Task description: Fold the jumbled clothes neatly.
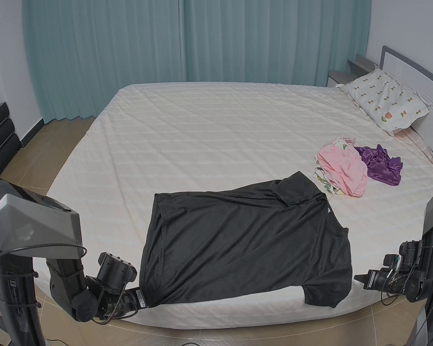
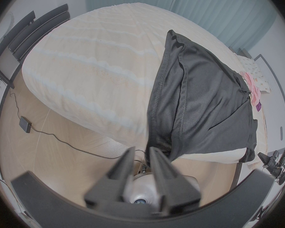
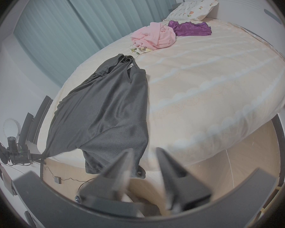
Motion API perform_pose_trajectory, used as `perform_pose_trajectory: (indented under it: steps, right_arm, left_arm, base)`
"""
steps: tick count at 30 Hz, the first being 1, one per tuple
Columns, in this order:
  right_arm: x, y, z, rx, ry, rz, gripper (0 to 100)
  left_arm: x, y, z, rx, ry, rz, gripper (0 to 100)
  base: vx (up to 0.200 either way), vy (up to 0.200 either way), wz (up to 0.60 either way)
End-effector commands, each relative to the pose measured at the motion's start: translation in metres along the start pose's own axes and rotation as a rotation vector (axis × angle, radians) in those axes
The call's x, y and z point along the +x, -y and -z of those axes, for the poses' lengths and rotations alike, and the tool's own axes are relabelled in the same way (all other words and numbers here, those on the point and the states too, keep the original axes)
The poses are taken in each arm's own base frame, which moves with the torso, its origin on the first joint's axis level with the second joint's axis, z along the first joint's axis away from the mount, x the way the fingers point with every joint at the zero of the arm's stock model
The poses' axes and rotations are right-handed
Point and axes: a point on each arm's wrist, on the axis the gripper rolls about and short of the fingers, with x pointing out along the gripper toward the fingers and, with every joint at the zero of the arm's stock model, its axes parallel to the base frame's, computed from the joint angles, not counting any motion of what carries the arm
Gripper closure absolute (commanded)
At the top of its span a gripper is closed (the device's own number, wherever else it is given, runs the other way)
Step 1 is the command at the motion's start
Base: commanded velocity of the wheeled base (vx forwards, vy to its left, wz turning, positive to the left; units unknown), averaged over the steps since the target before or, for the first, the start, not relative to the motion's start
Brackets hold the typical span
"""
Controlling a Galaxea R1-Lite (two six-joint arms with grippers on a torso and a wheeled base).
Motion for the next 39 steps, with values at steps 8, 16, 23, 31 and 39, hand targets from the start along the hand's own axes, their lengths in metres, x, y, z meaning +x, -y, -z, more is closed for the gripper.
perform_pose_trajectory:
  steps: [8, 16, 23, 31, 39]
  right_arm:
    - [-0.003, -0.009, -0.027, 0.152, 0.122, -0.107, 0]
    - [0.0, -0.012, -0.026, 0.15, 0.11, -0.122, 0]
    - [0.002, -0.017, -0.025, 0.163, 0.1, -0.135, 0]
    - [0.003, -0.017, -0.025, 0.163, 0.099, -0.138, 0]
    - [0.004, -0.018, -0.024, 0.16, 0.094, -0.14, 0]
  left_arm:
    - [-0.009, 0.004, -0.027, -0.083, 0.163, 0.103, 0]
    - [-0.009, 0.007, -0.041, -0.162, 0.202, 0.156, 0]
    - [-0.008, 0.008, -0.043, -0.174, 0.207, 0.164, 0]
    - [-0.006, 0.008, -0.044, -0.177, 0.209, 0.165, 0]
    - [-0.005, 0.01, -0.047, -0.214, 0.215, 0.177, 0]
  base:
    - [0.0, 0.0, 0.0]
    - [0.025, 0.0, 0.0]
    - [0.2, 0.0, 0.0]
    - [0.1, 0.0, 0.0]
    - [0.075, -0.075, 0.0]
